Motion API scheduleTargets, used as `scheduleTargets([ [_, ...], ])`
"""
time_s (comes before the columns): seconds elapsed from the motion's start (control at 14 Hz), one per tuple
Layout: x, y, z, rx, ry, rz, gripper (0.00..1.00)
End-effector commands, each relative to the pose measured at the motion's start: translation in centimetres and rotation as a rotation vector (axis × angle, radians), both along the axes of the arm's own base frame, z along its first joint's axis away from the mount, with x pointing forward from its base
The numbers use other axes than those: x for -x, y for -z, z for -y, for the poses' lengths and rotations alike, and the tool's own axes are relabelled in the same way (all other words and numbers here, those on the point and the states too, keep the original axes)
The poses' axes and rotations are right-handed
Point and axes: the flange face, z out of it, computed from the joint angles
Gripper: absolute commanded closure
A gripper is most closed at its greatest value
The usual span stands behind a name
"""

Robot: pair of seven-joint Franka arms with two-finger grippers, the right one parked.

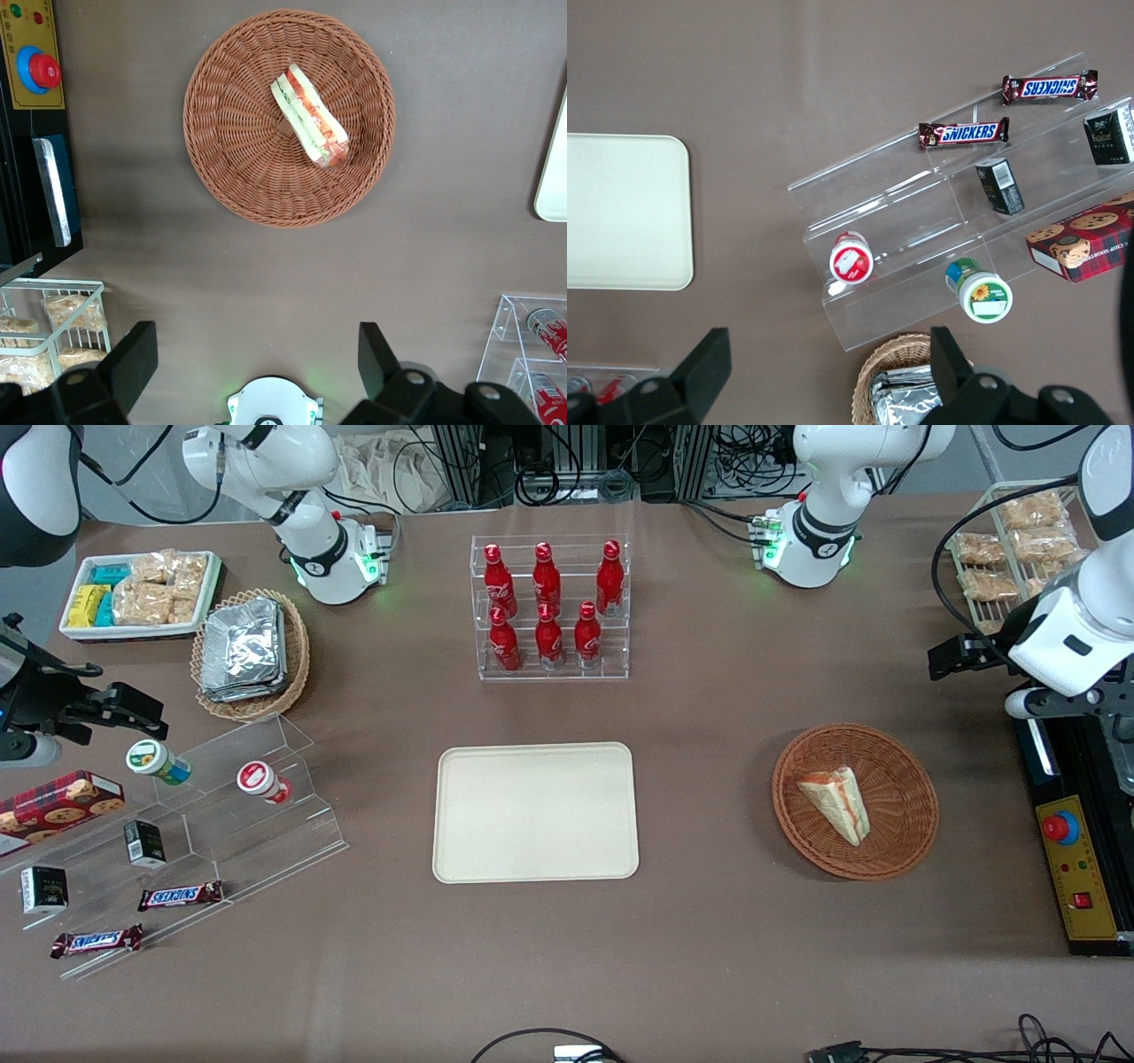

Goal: Place sandwich from basket to tray

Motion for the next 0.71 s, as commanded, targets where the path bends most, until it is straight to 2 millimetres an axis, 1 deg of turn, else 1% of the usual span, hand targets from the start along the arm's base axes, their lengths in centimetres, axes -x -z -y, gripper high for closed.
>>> scheduleTargets([
  [0.0, 0.39, -0.18, -0.15, 0.01, 0.006, 0.013, 0.0],
  [0.14, 0.18, -0.37, -0.1, 0.014, 0.006, 0.021, 0.0],
  [0.29, 0.21, -0.16, -0.02, 0.014, 0.007, 0.016, 0.0],
  [0.64, 0.13, 0.14, -0.5, 0.014, -0.006, 0.01, 0.0],
])
